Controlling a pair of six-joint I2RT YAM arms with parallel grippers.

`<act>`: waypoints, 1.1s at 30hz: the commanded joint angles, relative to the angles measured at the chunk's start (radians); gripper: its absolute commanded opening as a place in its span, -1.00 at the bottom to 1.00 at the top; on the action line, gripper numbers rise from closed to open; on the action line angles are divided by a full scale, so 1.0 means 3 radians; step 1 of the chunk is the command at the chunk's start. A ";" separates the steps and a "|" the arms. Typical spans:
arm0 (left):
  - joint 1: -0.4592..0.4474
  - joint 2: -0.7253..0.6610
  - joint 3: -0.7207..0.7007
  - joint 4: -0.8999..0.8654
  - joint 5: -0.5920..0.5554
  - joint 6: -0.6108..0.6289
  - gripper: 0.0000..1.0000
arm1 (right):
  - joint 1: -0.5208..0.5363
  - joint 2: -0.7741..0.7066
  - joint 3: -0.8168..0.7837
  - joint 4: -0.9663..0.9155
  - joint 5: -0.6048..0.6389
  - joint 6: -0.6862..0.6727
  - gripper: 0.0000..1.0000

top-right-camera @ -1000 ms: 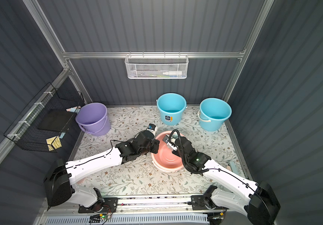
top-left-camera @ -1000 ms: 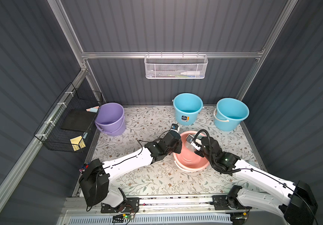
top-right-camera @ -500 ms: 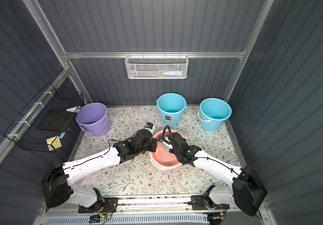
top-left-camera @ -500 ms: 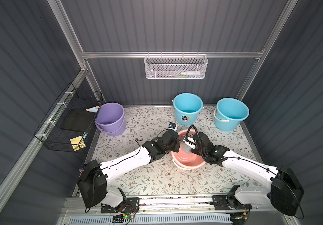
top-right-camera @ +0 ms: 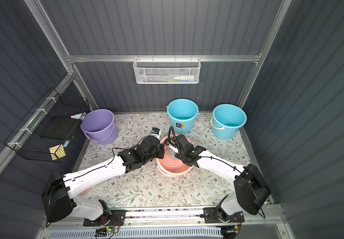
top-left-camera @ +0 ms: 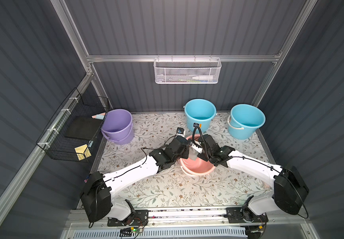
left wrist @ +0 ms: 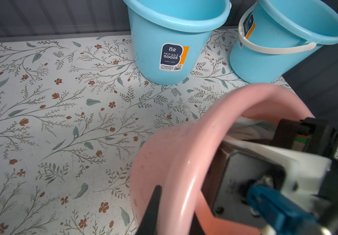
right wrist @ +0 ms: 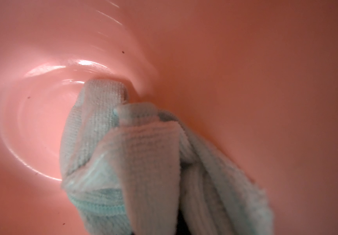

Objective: Wipe the inside of the bucket with a cloth
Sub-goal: Wipe the dirt from the inside of the bucket.

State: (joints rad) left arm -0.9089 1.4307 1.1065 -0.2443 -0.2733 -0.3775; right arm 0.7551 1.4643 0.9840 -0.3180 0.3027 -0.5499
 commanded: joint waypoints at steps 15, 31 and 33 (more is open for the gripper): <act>-0.0072 -0.0025 0.0036 -0.0085 0.0088 0.0096 -1.00 | 0.0009 -0.0992 0.0569 -0.2155 -0.0687 0.1895 -1.00; -0.0039 -0.0030 0.0119 -0.0060 0.0185 0.0217 -1.00 | 0.0178 -0.0389 0.1323 -0.3202 -0.1071 0.2225 -1.00; -0.0041 -0.0044 0.0120 -0.0051 0.0203 0.0219 -1.00 | 0.0180 -0.0217 0.1376 -0.3277 -0.1045 0.2249 -1.00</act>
State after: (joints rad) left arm -0.9272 1.4319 1.1069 -0.2752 -0.2276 -0.3237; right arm 0.8043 1.3560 1.3640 -1.2030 0.0059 0.1024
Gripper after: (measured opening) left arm 0.158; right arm 0.088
